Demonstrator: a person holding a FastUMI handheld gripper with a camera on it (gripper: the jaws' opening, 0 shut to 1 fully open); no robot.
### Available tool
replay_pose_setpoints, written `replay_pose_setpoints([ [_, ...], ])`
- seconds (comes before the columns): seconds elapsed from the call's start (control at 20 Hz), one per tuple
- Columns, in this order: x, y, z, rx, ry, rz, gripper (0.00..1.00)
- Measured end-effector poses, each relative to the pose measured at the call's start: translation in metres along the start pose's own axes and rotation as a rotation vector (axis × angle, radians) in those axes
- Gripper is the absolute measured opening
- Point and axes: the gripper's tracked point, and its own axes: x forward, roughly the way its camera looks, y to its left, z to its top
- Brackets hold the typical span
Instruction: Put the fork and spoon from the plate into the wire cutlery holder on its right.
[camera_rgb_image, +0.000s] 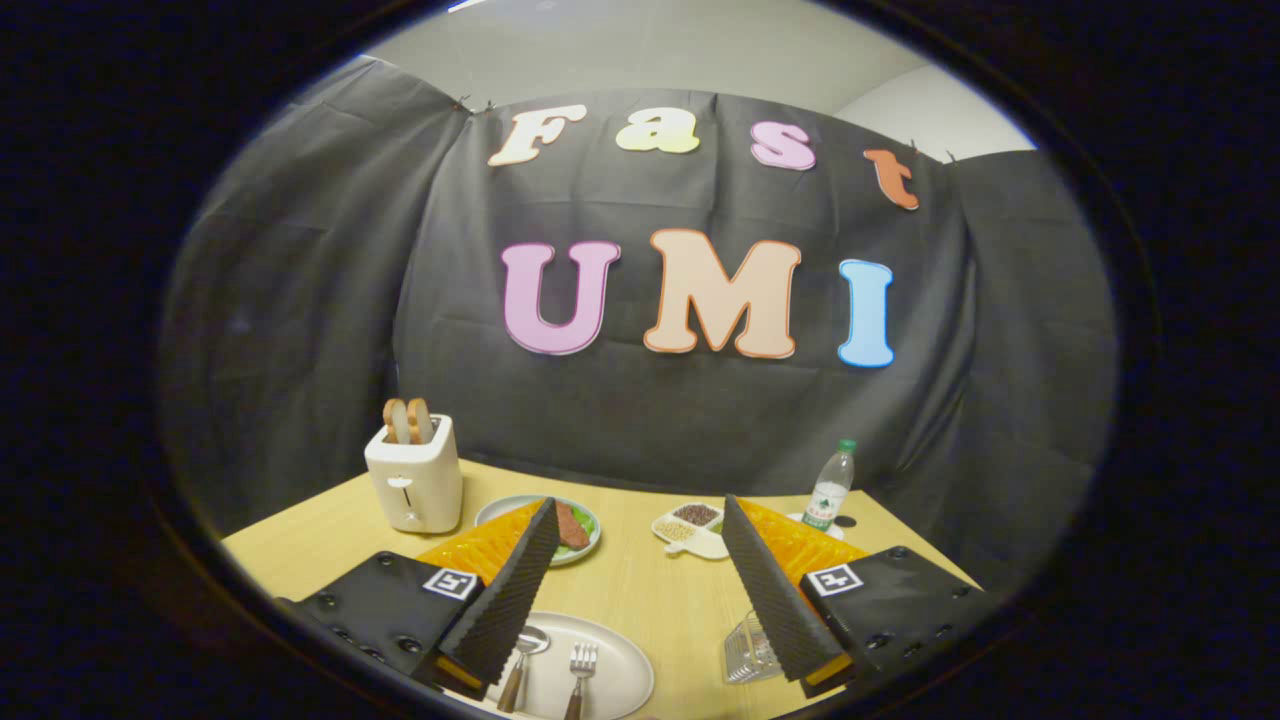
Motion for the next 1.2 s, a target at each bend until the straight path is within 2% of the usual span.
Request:
replay_pose_setpoints([
  [0.35, 0.003, 0.008, -0.077, 0.005, 0.224, 0.021, 1.00],
  [1.15, -0.022, 0.033, -0.230, -0.129, 0.703, 0.121, 1.00],
  [1.2, -0.025, 0.034, -0.235, -0.139, 0.728, 0.130, 0.97],
])
